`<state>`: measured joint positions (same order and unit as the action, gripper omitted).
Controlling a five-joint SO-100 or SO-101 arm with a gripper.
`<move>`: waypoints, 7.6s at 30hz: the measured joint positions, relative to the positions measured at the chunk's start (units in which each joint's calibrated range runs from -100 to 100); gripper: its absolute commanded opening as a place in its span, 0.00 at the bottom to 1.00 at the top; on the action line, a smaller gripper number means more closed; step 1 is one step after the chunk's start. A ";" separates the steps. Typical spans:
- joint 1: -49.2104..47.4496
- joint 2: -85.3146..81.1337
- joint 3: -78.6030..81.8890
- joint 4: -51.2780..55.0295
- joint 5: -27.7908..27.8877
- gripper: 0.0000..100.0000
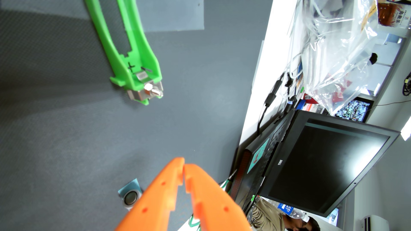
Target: Insert Battery
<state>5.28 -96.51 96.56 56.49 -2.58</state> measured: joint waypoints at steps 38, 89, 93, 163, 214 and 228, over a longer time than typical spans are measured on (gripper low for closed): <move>-0.25 0.00 0.36 0.00 0.00 0.02; -0.98 0.00 0.36 0.00 0.00 0.02; -1.23 0.00 0.36 0.25 0.05 0.02; 31.95 64.98 -43.94 6.86 25.64 0.13; 31.79 87.35 -51.27 2.26 30.60 0.14; 30.15 91.26 -51.54 -0.92 30.60 0.14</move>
<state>35.44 -5.24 45.03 55.56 28.02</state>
